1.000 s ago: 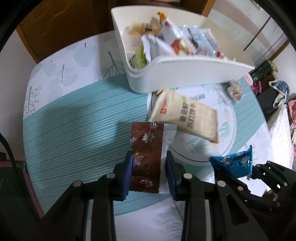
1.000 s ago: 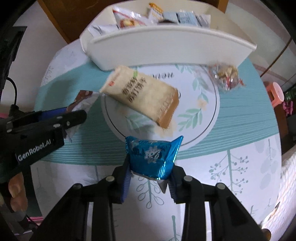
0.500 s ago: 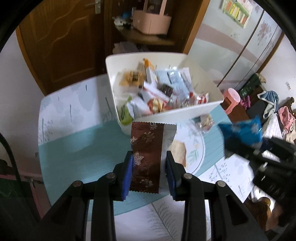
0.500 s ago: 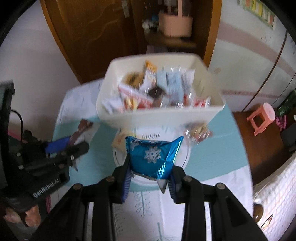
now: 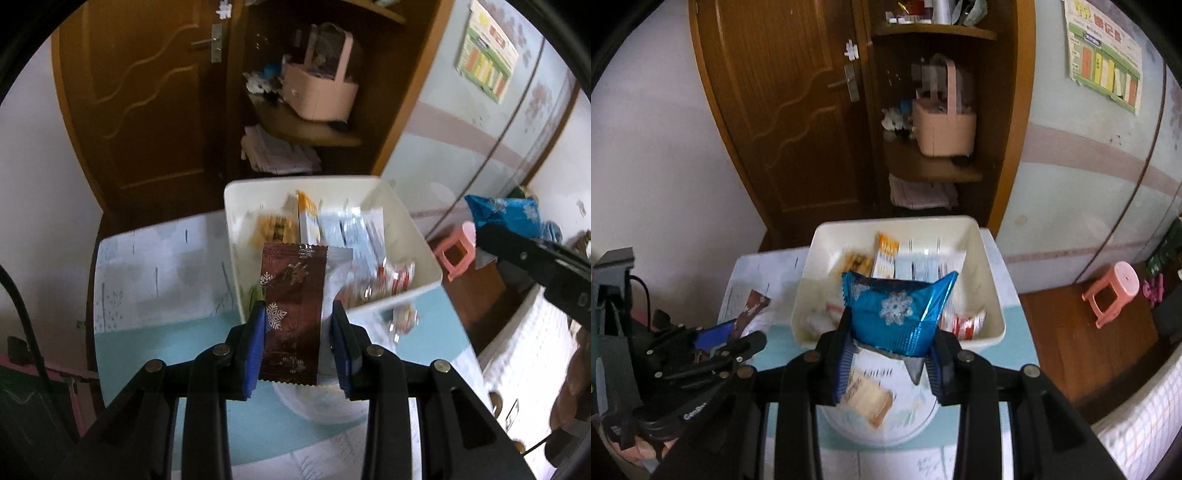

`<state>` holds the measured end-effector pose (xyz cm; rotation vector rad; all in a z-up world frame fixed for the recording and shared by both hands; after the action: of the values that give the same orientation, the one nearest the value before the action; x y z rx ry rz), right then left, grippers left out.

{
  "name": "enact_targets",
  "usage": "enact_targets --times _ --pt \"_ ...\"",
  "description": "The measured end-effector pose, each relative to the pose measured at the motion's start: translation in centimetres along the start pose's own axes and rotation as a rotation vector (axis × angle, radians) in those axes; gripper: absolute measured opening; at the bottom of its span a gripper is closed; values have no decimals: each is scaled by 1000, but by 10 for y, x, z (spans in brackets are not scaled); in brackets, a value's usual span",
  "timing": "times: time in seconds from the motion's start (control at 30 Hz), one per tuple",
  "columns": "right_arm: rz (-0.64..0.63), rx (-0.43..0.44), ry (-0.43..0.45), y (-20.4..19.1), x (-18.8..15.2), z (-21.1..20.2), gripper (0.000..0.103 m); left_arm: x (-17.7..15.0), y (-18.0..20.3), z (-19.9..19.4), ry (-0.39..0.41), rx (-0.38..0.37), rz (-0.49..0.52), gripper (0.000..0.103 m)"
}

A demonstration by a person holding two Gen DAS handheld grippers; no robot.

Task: Organize snacks
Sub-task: 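Lower both packets into the tray and open both grippers, then move both tools back toward the cracker bag and nut bag on the placemat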

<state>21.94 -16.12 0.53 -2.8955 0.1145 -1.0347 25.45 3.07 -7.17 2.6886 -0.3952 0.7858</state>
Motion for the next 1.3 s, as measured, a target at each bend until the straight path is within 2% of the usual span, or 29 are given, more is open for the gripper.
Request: enact_targets --times 0.17,0.4,0.47,0.53,0.57,0.6,0.7,1.03,1.3 --pt "8 36 13 27 31 25 34 41 12 17 28 -2 -62 32" --pt "-1 85 -34 60 60 77 36 81 27 54 57 65 -137 33" --pt "-4 106 -54 66 64 91 36 86 30 66 42 82 -152 46" --pt "-11 125 -87 71 66 104 38 88 32 76 34 100 -176 88" --pt "-16 129 -100 72 65 109 44 88 33 79 37 116 -197 93" --pt "-23 131 -114 73 64 114 49 87 33 81 44 124 -216 93" --pt "-20 148 -136 80 60 125 51 83 34 90 25 129 -249 93" --pt "-15 168 -175 100 48 130 52 66 35 86 43 167 -315 93" --pt "-30 163 -155 102 43 117 52 58 44 73 68 189 -295 93"
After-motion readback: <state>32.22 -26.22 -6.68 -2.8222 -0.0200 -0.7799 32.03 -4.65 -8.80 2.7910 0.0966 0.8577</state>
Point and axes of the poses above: each gripper's, at about its wrist camera, not at the fingertips, and z roughly the way its jaws point, y to its right, x to its top, the point moved 2 cm from there along z, roughly the way its jaws point, and after that the axes turned 2 degrees about -x, right-handed, at the moved point
